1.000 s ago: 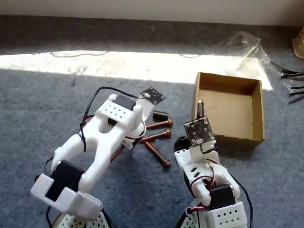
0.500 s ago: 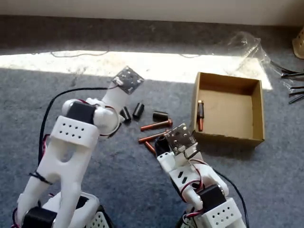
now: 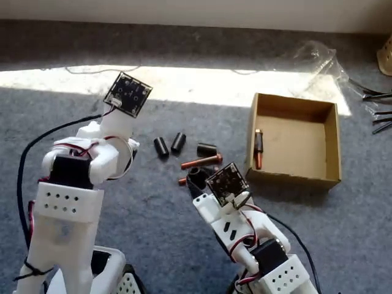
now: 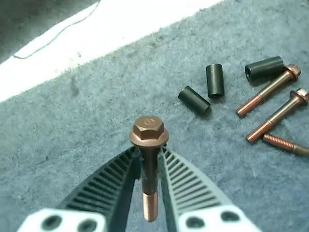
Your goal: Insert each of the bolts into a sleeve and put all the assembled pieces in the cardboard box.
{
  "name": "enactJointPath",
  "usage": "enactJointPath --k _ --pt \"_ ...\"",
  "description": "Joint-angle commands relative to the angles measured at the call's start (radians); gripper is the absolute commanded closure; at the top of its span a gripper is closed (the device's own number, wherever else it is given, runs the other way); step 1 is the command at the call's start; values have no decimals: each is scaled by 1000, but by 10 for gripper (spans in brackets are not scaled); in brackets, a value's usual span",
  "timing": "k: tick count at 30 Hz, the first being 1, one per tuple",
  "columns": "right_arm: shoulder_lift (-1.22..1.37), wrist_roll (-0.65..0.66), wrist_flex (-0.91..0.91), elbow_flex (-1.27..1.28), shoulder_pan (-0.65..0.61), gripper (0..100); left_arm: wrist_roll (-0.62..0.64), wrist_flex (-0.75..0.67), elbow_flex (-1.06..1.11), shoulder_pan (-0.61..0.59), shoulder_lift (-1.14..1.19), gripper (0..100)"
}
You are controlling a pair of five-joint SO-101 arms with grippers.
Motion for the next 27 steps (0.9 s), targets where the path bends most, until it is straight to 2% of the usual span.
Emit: enactJointPath --k 1,10,16,21,27 --pt "-8 -11 -94 -45 -35 995 14 -25 -41 16 -120 996" --pt "-5 -9 -128 -31 -45 995 15 -77 -35 21 -223 996" --pt "-8 -9 -168 25 -41 995 15 -97 -33 147 -286 996" --pt "-8 -11 -294 108 -41 995 17 -140 -31 165 -309 996" --pt "-8 -12 -364 159 -41 995 190 -206 -16 162 -312 996"
